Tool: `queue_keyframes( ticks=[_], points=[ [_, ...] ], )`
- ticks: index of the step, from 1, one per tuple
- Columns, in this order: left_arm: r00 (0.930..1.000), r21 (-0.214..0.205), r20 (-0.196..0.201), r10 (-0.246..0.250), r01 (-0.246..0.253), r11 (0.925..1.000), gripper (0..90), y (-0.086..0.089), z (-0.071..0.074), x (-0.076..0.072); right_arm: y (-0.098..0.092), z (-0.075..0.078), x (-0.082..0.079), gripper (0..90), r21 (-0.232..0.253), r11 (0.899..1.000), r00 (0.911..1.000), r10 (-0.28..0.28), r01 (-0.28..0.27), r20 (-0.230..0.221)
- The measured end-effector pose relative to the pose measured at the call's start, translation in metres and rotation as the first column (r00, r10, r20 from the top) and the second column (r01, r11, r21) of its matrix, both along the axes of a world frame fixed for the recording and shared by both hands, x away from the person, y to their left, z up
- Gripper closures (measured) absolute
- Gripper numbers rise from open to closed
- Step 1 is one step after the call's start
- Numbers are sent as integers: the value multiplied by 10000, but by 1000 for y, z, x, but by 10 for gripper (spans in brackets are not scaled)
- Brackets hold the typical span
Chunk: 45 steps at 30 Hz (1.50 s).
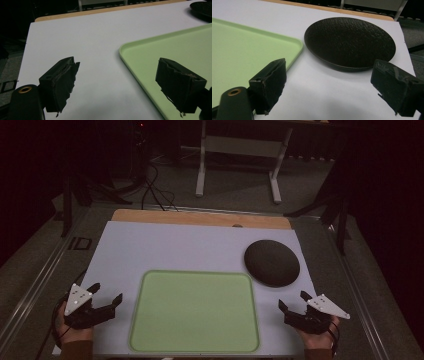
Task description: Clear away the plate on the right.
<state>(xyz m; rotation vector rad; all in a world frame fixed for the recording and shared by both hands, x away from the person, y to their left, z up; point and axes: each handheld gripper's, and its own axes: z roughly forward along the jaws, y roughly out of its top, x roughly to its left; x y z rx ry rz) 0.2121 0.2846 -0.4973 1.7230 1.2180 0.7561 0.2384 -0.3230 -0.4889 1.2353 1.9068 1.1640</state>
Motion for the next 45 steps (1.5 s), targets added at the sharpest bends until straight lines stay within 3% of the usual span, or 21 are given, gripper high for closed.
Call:
queue_keyframes(
  ticks=[12, 27, 34, 41, 43, 45],
  points=[
    [9999, -23, 45, -101, 101, 9999, 170, 0, 0, 0, -1, -2, 4, 145, 188, 9998, 9998, -90, 93, -169],
    [10000, 26, 66, -63, 62, 10000, 173, 0, 0, 0, 0, -9, 29, 173, 873, 9944, 9958, -536, 600, -746],
    [9999, -35, 136, 58, -57, 10000, 175, 1, 0, -1, 7, -16, 51, 173, 1230, 9863, 9862, -931, 1102, -1371],
    [9999, -76, 149, 73, -72, 9999, 175, 1, 0, 0, 9, -19, 59, 164, 1465, 9786, 9787, -1193, 1443, -1671],
    [9999, -70, 142, 81, -80, 9999, 175, 1, 0, 0, 9, -21, 61, 153, 1518, 9750, 9745, -1345, 1625, -1798],
    [9999, -52, 131, 74, -73, 10000, 175, 1, 0, 0, 4, -24, 64, 152, 1871, 9635, 9665, -1519, 1915, -2069]
  ],
)
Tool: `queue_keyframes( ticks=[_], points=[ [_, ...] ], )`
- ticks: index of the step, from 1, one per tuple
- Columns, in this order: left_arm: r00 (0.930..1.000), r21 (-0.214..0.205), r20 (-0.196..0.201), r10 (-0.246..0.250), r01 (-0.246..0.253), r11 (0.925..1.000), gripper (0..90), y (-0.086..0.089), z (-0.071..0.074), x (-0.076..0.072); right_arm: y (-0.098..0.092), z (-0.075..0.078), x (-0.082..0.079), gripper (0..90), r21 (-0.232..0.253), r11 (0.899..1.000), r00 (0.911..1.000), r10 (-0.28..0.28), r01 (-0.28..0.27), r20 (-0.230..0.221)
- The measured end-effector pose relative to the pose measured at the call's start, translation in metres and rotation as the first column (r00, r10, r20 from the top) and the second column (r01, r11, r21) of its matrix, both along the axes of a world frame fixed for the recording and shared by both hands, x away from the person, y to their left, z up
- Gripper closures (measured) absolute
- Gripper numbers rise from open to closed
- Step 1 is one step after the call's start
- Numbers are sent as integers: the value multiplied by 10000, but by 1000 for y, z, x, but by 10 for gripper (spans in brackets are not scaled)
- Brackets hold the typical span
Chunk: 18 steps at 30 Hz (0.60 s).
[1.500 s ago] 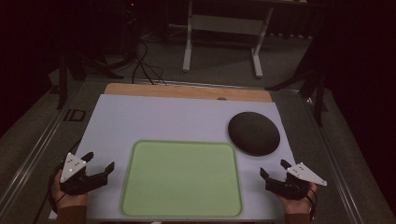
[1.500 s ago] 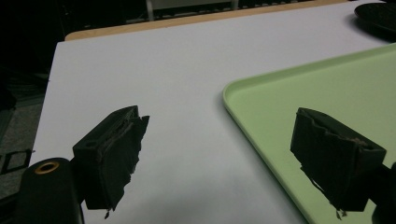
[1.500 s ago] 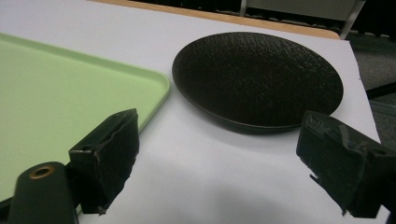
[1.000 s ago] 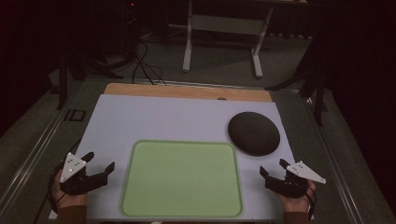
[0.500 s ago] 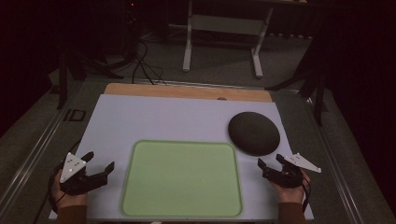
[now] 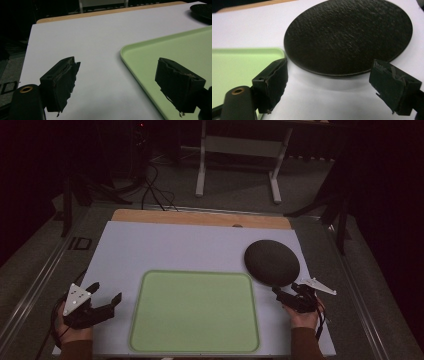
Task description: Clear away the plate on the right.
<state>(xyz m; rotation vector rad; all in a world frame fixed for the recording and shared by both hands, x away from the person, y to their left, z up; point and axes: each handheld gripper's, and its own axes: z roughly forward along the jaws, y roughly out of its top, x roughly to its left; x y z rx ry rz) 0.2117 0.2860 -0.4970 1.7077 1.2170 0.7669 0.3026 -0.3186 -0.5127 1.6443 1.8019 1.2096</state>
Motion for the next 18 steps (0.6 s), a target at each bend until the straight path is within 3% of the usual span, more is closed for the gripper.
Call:
queue_keyframes(
  ticks=[1, 2, 4, 8, 10, 13, 15, 16, 17, 18],
  points=[
    [10000, 0, 0, 0, 0, 10000, 175, 0, 0, 0, 0, 0, 0, 152, 0, 10000, 10000, 0, 0, 0],
    [10000, -7, 1, 1, -1, 10000, 175, 0, 0, 0, -4, -3, 2, 153, 572, 9980, 9994, -243, 256, -227],
    [10000, 0, 5, 11, -11, 10000, 175, 0, 0, 0, -6, -5, 4, 161, 921, 9944, 9977, -472, 515, -480],
    [10000, -28, 19, 16, -16, 10000, 175, 0, 0, 0, -4, -8, 4, 187, 1112, 9911, 9944, -643, 735, -842],
    [10000, -32, 37, 22, -22, 10000, 175, 0, 0, 0, -3, -10, 6, 216, 1465, 9835, 9889, -885, 1057, -1192],
    [10000, -46, 41, 24, -24, 10000, 175, 0, 0, 0, -2, -12, 7, 234, 1659, 9786, 9860, -996, 1214, -1338],
    [10000, -56, 37, 27, -26, 10000, 175, 1, 0, 0, -1, -15, 9, 263, 2109, 9661, 9789, -1142, 1491, -1692],
    [10000, -56, 37, 27, -26, 10000, 175, 1, 0, 0, -1, -15, 9, 263, 2109, 9661, 9789, -1142, 1491, -1692],
    [10000, -61, 38, 26, -26, 10000, 175, 1, 0, 0, -1, -17, 10, 274, 2590, 9518, 9767, -1200, 1642, -1780],
    [10000, -67, 33, 29, -29, 10000, 175, 1, 0, 0, -1, -17, 10, 284, 2590, 9518, 9767, -1200, 1642, -1780]
  ],
)
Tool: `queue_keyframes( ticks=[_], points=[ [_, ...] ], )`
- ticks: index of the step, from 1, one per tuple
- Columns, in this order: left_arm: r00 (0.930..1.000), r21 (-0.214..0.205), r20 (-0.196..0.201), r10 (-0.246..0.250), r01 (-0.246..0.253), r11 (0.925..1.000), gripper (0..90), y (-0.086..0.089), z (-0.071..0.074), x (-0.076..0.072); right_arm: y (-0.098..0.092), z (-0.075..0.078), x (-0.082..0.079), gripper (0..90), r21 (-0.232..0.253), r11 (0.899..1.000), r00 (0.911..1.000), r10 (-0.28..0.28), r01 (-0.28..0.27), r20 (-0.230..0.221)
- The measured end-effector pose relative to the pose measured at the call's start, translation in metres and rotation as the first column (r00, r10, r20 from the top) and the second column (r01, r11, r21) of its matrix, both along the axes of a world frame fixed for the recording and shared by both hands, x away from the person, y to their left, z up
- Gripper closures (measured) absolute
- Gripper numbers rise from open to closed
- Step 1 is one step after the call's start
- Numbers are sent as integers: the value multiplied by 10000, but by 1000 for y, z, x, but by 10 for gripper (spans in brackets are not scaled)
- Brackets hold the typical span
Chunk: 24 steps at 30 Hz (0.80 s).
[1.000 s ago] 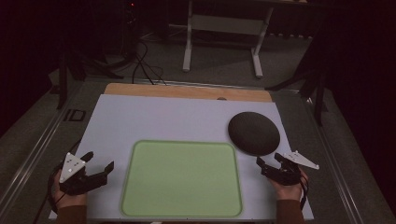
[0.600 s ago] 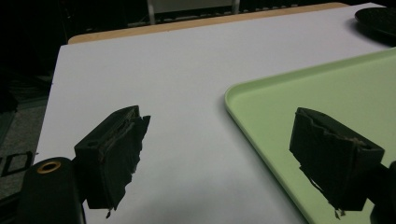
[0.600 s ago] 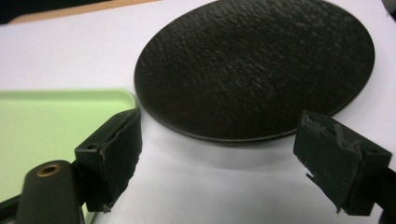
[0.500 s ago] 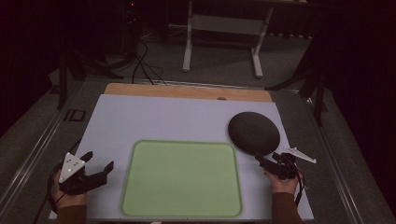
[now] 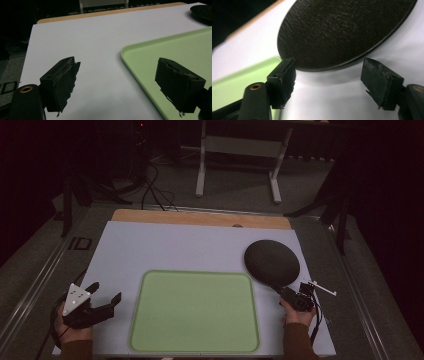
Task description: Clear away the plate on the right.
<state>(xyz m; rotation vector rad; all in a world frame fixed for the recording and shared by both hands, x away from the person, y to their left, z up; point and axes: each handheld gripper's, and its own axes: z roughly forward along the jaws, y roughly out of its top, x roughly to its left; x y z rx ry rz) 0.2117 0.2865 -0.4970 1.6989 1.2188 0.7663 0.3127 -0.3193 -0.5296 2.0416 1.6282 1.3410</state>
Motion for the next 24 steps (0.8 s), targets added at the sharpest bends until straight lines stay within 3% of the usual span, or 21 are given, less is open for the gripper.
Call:
queue_keyframes(
  ticks=[2, 5, 7, 8, 9, 12, 13, 14, 15, 16, 17, 18, 20, 21, 22, 23, 24],
  points=[
    [10000, 14, 9, -9, 9, 10000, 175, 0, 0, 0, 1, -1, 1, 286, 415, 9988, 9996, -253, 257, -102],
    [10000, 7, 10, -5, 5, 10000, 175, 0, 0, 0, 3, -7, 3, 365, 1416, 9883, 9981, -528, 566, -308],
    [10000, 8, 13, 7, -7, 10000, 175, 0, 0, 0, 3, -7, 3, 365, 1416, 9883, 9981, -528, 566, -308],
    [10000, 4, 26, 11, -11, 10000, 175, 0, 0, 0, 6, -11, 4, 407, 2096, 9741, 9962, -787, 849, -376],
    [10000, 4, 26, 11, -11, 10000, 175, 0, 0, 0, 6, -11, 4, 407, 2096, 9741, 9962, -787, 849, -376],
    [10000, 2, 32, 9, -9, 10000, 175, 0, 0, 0, 7, -16, 6, 437, 3028, 9414, 9889, -1384, 1485, -548],
    [10000, 2, 32, 9, -9, 10000, 175, 0, 0, 0, 7, -16, 6, 437, 3028, 9414, 9889, -1384, 1485, -548],
    [10000, -3, 31, 2, -2, 10000, 175, 0, 0, 0, 6, -19, 8, 454, 3378, 9247, 9844, -1636, 1757, -641],
    [10000, 8, 37, 11, -11, 10000, 175, 0, 0, 0, 6, -20, 9, 462, 3519, 9165, 9817, -1786, 1903, -659],
    [10000, 8, 37, 11, -11, 10000, 176, 0, 0, 0, 6, -20, 9, 462, 3519, 9165, 9817, -1786, 1903, -659],
    [10000, 2, 41, 15, -15, 10000, 176, 0, 0, 0, 6, -21, 9, 470, 3651, 9087, 9793, -1907, 2025, -684],
    [10000, -5, 47, 24, -24, 10000, 176, 0, 0, 0, 5, -23, 10, 486, 3942, 8911, 9742, -2124, 2250, -760],
    [10000, -19, 50, 18, -18, 10000, 176, 0, 0, 0, 5, -24, 10, 502, 4118, 8781, 9695, -2323, 2437, -782],
    [10000, -19, 50, 18, -18, 10000, 176, 0, 0, 0, 5, -24, 10, 502, 4118, 8781, 9695, -2323, 2437, -782],
    [10000, -3, 42, 13, -13, 10000, 176, 0, 0, 0, 6, -25, 10, 512, 4196, 8714, 9666, -2437, 2543, -796],
    [10000, 9, 44, 17, -17, 10000, 176, 0, 0, 0, 6, -26, 10, 522, 4292, 8632, 9632, -2560, 2657, -816],
    [10000, 2, 49, 19, -19, 10000, 176, 0, 0, 0, 7, -28, 10, 530, 4526, 8435, 9557, -2813, 2892, -864]
  ],
)
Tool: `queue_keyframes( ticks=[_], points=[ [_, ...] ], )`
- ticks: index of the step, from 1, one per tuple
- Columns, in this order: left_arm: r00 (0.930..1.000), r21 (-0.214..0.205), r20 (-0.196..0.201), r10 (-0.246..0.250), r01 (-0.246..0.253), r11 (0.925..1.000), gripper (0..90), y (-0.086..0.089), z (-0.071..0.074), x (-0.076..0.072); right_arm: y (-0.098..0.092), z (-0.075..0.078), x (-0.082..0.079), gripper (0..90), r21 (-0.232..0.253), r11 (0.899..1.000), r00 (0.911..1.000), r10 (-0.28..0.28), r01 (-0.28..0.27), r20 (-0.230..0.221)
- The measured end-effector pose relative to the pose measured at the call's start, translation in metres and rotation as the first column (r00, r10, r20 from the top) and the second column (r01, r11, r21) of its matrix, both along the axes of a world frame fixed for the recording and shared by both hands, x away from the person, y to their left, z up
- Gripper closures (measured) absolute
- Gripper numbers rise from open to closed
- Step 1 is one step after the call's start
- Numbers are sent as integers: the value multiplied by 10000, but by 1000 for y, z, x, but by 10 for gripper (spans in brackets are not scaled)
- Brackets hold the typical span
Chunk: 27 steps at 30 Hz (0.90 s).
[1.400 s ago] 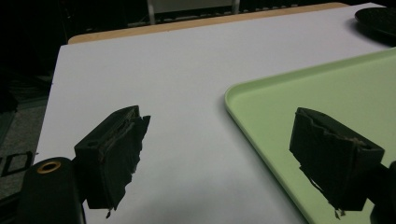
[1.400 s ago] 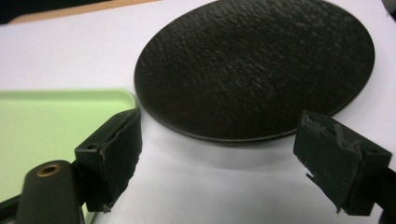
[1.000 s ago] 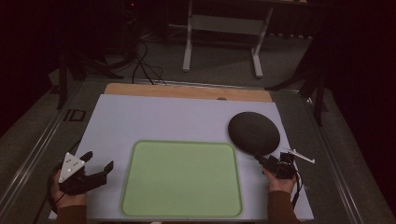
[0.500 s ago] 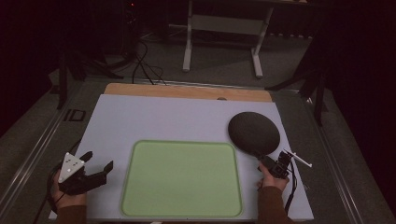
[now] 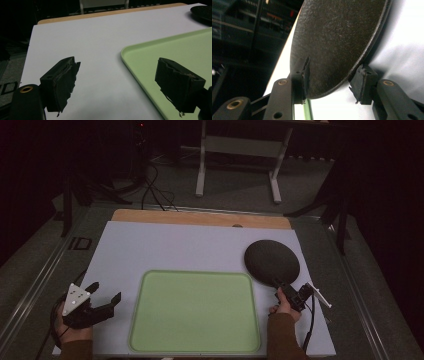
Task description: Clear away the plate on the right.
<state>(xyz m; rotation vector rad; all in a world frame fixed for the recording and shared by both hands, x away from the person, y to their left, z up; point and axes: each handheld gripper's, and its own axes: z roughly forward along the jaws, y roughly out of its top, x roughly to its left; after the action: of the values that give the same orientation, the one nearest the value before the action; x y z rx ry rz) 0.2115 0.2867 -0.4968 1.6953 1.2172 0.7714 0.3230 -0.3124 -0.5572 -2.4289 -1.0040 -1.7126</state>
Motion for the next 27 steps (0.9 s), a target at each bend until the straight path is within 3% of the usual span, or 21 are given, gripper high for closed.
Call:
queue_keyframes(
  ticks=[1, 4, 7, 8, 11, 13, 17, 20, 25, 27],
  points=[
    [10000, 0, 0, 0, 0, 10000, 176, 0, 0, 0, 0, 0, 0, 530, 0, 10000, 10000, 0, 0, 0],
    [10000, 3, -5, 1, -1, 10000, 176, 0, 0, 0, 2, -4, 2, 540, 652, 9963, 9984, -563, 563, -22],
    [10000, -8, -12, 4, -4, 10000, 175, 0, 0, 0, 3, -4, 2, 542, 744, 9951, 9978, -656, 658, -45],
    [10000, -12, -5, -8, 8, 10000, 176, 0, 0, 0, 4, -5, 4, 555, 1047, 9900, 9955, -936, 945, -142],
    [10000, -16, -10, -21, 21, 10000, 176, 0, 0, 0, 4, -7, 5, 572, 1360, 9841, 9934, -1125, 1144, -214],
    [10000, -31, -11, -23, 23, 10000, 176, 0, 0, 0, 4, -7, 5, 572, 1360, 9841, 9934, -1125, 1144, -214],
    [10000, -17, -46, -32, 32, 10000, 176, 0, 0, 1, 4, -11, 6, 708, 1620, 9743, 9876, -1521, 1565, -392],
    [10000, -26, -46, -29, 29, 10000, 176, 0, 0, 2, 6, -11, 6, 781, 1335, 9763, 9847, -1637, 1704, -599],
    [10000, -31, -68, -19, 19, 10000, 178, 0, -1, 2, 5, -11, 7, 800, 1656, 9671, 9804, -1829, 1929, -734],
    [10000, -38, -60, -23, 23, 10000, 178, 0, -1, 2, 3, -12, 7, 822, 2074, 9571, 9789, -1922, 2025, -692]
  ],
)
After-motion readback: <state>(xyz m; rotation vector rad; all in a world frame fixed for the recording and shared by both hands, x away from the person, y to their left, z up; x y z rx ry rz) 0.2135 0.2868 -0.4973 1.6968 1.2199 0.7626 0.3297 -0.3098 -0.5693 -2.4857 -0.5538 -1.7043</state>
